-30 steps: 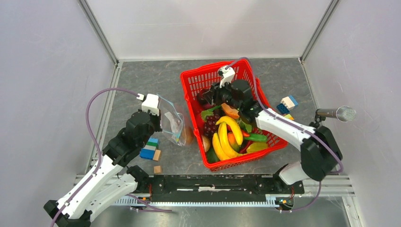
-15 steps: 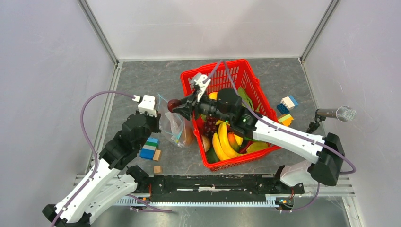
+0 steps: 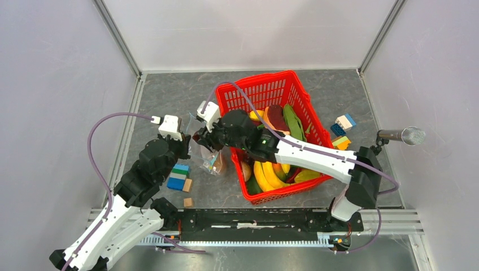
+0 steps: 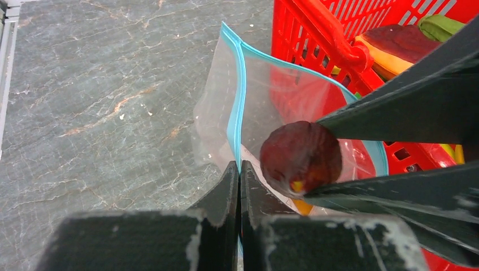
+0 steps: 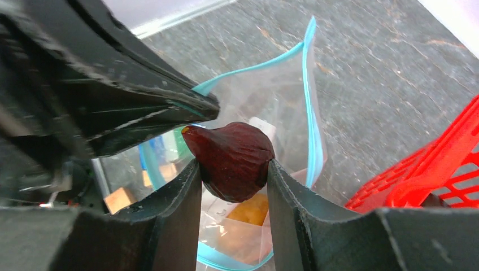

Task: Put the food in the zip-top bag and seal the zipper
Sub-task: Place the fake fruit in the zipper food storage bag.

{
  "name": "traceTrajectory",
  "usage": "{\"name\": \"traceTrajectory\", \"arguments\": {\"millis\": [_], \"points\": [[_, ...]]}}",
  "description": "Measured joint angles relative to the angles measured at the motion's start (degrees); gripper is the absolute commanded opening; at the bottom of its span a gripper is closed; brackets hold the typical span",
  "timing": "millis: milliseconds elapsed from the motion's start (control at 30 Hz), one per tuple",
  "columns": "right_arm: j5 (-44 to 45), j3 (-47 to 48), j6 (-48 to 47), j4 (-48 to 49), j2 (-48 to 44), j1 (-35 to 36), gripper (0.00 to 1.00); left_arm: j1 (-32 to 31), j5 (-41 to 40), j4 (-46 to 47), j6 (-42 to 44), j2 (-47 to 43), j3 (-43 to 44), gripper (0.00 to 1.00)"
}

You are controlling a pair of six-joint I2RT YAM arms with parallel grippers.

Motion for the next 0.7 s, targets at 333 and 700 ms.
{"name": "traceTrajectory", "arguments": {"millis": [333, 700], "points": [[7.58, 1.66, -2.27, -2.60, 2.73, 0.28, 0.72, 0.00, -0.31, -0.22, -1.11, -0.15, 0.00, 0.02], [-2.51, -0.74, -5.38, -4.07, -0.76, 0.28, 0.54, 0.17, -1.79, -0.61, -1.31, 2.47, 0.00, 0.02]]}}
